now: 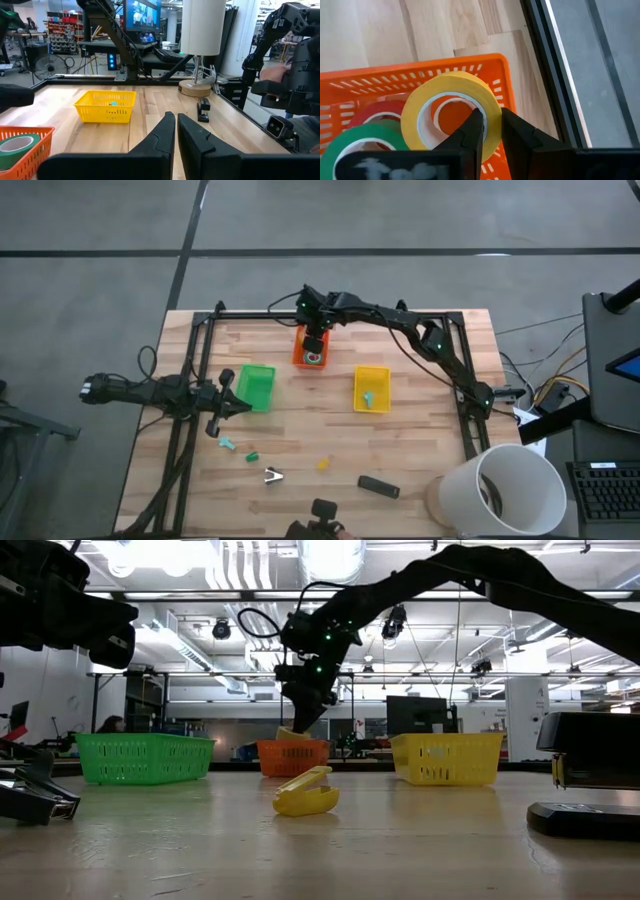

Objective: Pick and place Stapler, Stapler remover, tape
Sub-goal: Put the yellow tape into the orange basket

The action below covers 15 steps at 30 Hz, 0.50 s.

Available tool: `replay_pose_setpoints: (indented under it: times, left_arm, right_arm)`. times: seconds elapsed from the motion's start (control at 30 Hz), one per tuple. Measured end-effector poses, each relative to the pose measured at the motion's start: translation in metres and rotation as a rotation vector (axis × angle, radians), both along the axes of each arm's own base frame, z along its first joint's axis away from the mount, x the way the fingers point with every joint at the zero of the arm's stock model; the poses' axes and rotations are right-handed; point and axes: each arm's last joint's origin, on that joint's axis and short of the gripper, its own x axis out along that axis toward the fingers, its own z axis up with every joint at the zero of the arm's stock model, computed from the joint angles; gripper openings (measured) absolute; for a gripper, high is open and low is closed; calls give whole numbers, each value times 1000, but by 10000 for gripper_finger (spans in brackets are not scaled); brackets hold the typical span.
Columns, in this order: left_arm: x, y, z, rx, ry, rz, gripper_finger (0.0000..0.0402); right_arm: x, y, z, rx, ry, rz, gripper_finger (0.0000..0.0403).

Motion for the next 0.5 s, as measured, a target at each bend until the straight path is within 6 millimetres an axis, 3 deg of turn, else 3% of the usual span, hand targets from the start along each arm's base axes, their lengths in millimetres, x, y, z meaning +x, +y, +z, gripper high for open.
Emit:
replay_pose_setpoints:
  times: [0.33, 0.5]
  left_arm:
    - [0, 0, 0, 0, 0, 0, 23]
    - [0, 0, 0, 0, 0, 0, 23]
  right_arm:
    - [1, 1, -2, 5, -5, 2, 56]
    - [-1, 2, -3, 11, 13, -5, 86]
